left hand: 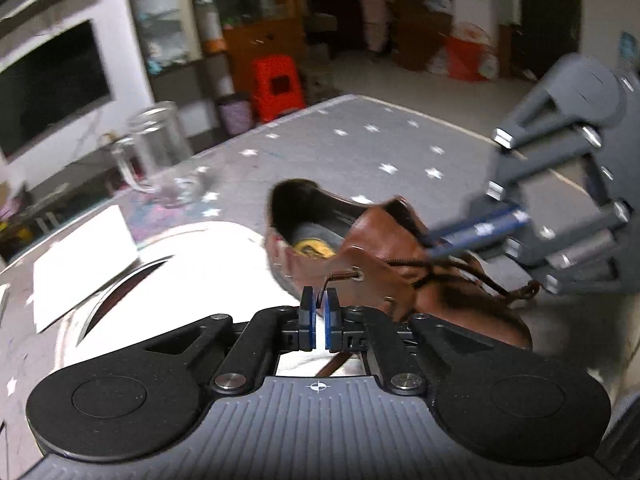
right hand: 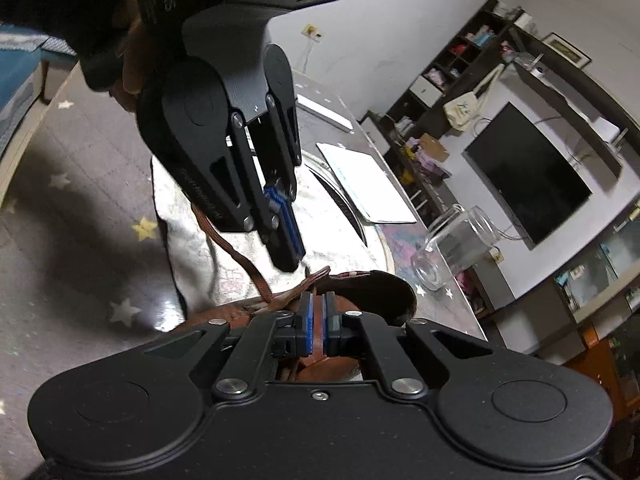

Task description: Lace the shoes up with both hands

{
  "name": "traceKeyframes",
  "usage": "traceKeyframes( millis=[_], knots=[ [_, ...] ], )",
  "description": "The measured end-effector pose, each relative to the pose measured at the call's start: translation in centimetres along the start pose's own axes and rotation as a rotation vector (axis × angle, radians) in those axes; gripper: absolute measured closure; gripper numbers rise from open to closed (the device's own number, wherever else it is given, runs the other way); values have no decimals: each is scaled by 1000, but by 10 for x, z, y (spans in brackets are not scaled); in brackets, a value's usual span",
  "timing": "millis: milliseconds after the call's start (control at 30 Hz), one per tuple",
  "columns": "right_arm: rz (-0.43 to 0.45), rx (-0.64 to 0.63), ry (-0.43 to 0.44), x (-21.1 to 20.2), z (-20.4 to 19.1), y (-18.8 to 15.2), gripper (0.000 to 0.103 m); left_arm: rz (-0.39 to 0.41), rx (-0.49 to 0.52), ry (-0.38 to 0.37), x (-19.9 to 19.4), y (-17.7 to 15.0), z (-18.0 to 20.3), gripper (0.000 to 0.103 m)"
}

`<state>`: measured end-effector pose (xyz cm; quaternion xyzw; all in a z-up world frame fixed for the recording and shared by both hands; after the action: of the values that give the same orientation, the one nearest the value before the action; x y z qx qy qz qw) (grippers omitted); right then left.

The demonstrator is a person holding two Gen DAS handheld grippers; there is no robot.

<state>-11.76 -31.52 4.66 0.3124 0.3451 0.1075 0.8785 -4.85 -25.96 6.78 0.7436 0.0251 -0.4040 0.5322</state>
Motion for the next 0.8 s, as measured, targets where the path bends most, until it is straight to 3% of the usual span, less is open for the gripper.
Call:
traceKeyframes(
  millis=[267, 500, 600, 800],
  knots=[
    [-6, 144, 2, -16, -26, -14, 100, 26, -135, 131, -29, -23, -34, 100],
    [-11, 260, 3, -27, -46, -26, 99, 11, -215, 172, -41, -45, -52, 100],
    [-10, 283, -3, -27, -47, -27, 93, 5, -236, 187, -43, -52, -57, 100],
    [-8, 328, -13, -28, -49, -28, 92, -44, -240, 170, -39, -68, -58, 98]
  ],
)
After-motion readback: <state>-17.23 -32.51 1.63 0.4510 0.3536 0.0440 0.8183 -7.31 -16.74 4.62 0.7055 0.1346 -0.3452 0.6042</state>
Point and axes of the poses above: each gripper's, at about its wrist camera, not at the fingertips, and x roughly the way its jaws point, z to its right, y to its top, the point moved 3 cm from there along x, roughly the way its jaws point, and after that the axes turned 1 degree about z, right-handed, at the moved point
